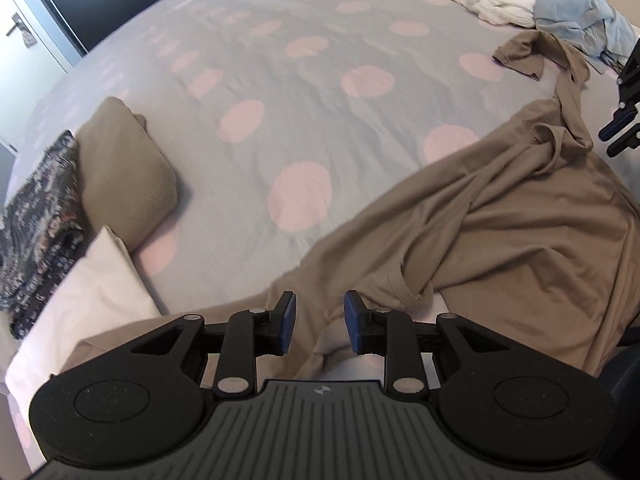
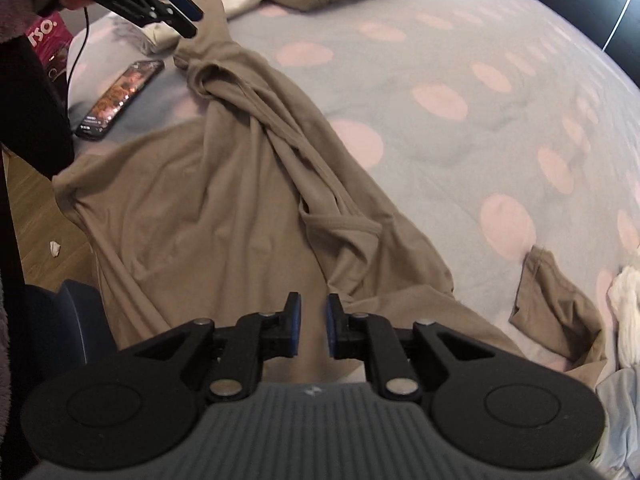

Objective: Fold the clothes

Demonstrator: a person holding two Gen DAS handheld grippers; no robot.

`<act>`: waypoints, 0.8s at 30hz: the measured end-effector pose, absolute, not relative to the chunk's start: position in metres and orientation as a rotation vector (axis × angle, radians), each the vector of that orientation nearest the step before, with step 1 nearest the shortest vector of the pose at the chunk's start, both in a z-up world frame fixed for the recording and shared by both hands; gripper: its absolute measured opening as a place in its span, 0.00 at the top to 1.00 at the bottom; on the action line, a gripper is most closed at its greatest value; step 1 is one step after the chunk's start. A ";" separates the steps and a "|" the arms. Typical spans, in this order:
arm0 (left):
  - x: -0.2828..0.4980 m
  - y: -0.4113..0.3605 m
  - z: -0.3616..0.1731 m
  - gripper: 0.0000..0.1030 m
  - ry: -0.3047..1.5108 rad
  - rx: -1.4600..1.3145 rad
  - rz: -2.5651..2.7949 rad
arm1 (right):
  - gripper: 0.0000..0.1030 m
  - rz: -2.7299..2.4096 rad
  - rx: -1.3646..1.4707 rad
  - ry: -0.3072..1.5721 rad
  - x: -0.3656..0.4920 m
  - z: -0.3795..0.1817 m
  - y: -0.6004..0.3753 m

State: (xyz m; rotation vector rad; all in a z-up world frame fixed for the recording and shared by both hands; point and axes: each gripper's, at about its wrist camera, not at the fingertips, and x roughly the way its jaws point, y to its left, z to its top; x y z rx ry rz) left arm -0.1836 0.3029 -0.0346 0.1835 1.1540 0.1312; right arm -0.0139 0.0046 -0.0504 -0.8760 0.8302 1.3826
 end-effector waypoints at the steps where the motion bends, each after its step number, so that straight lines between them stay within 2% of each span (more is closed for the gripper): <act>1: -0.183 0.303 -0.034 0.76 1.149 0.188 0.138 | 0.86 1.369 -0.860 0.821 -0.011 -0.047 0.004; 13: -0.184 0.301 -0.029 0.76 1.102 0.238 0.155 | 0.86 1.020 -0.612 0.748 0.040 -0.035 0.010; 17: -0.188 0.299 -0.032 0.76 1.100 0.277 0.131 | 0.85 0.942 -0.604 0.735 0.047 -0.034 0.014; 19: -0.189 0.296 -0.035 0.76 1.106 0.290 0.098 | 0.80 0.926 -0.595 0.730 0.050 -0.035 0.013; 24: -0.188 0.278 -0.054 0.76 1.139 0.389 0.021 | 0.80 0.953 -0.653 0.721 0.050 -0.043 0.017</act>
